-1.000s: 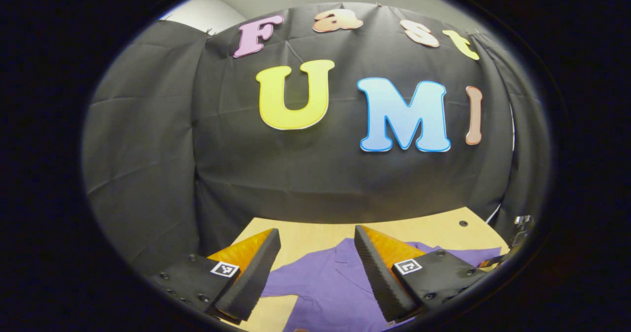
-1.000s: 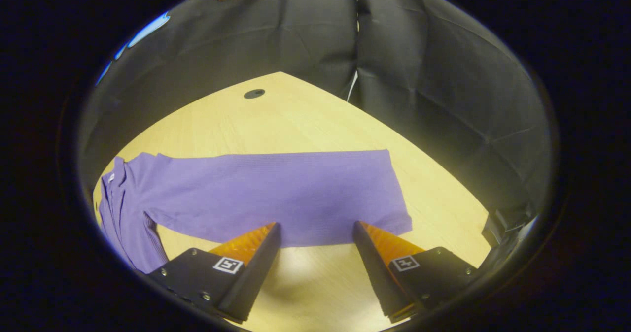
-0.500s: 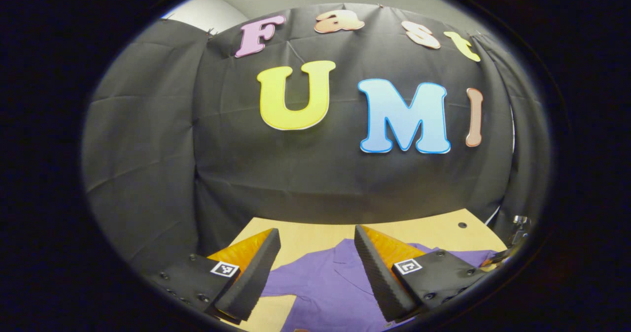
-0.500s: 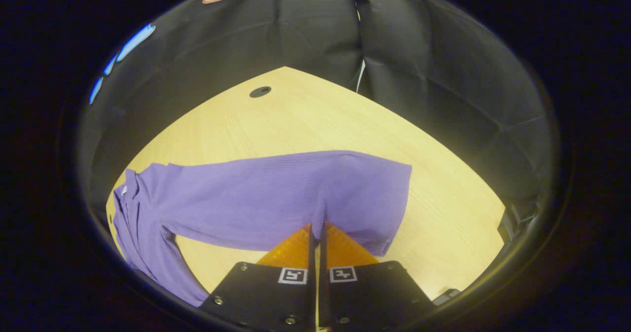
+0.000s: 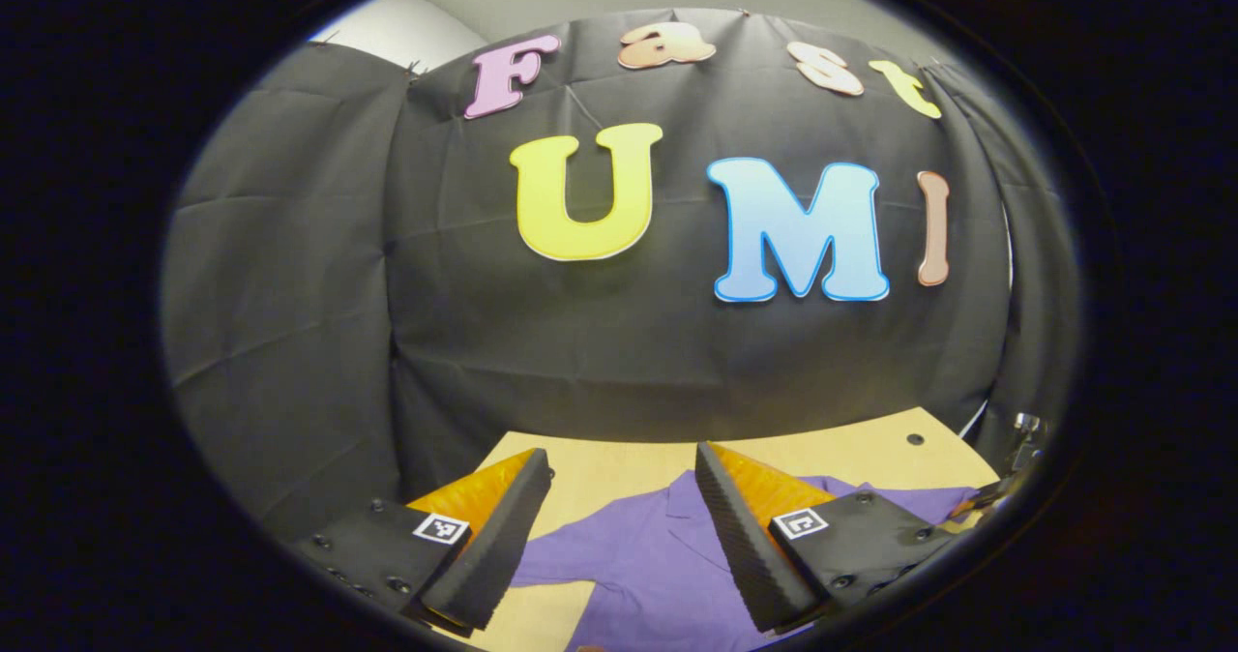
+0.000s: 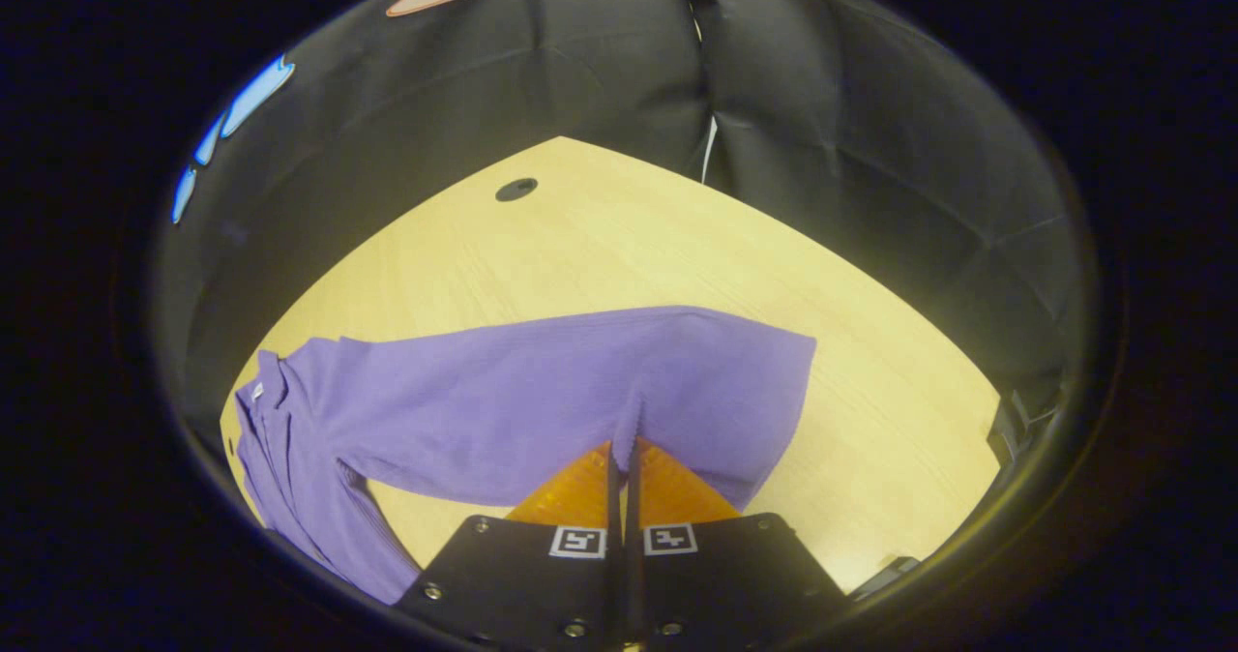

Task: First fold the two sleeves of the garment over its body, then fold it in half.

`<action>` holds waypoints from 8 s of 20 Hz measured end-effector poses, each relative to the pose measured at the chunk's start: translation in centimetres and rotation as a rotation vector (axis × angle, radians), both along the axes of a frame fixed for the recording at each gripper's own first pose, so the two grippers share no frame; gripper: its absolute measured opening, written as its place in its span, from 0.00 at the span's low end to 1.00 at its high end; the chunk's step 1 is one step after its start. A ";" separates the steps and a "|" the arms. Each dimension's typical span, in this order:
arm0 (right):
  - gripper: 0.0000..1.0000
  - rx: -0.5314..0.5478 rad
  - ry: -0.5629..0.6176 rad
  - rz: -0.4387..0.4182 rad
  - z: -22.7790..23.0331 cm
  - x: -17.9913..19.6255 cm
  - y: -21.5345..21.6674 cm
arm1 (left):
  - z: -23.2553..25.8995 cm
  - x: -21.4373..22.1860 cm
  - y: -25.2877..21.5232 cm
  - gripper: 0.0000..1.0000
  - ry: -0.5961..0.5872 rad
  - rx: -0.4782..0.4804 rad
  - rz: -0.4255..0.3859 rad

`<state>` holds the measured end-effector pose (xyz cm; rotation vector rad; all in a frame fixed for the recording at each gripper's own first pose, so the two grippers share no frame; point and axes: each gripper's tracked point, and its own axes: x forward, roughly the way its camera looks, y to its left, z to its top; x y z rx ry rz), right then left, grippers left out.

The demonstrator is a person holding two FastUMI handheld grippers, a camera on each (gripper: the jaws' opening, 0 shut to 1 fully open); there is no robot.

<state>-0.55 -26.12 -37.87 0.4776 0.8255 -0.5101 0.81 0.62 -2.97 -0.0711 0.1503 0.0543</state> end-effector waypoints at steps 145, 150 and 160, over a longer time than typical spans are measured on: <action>0.76 -0.012 0.193 0.764 -1.2 -17.2 29.1 | -22.3 15.2 -10.0 0.09 0.410 -0.171 -0.277; 0.76 -0.025 0.199 0.755 -1.2 -17.3 29.0 | -22.6 14.8 -18.1 0.09 0.434 -0.109 -0.412; 0.76 0.007 0.179 0.739 -1.2 -17.1 29.2 | -24.5 11.8 -26.7 0.35 0.523 -0.101 -0.606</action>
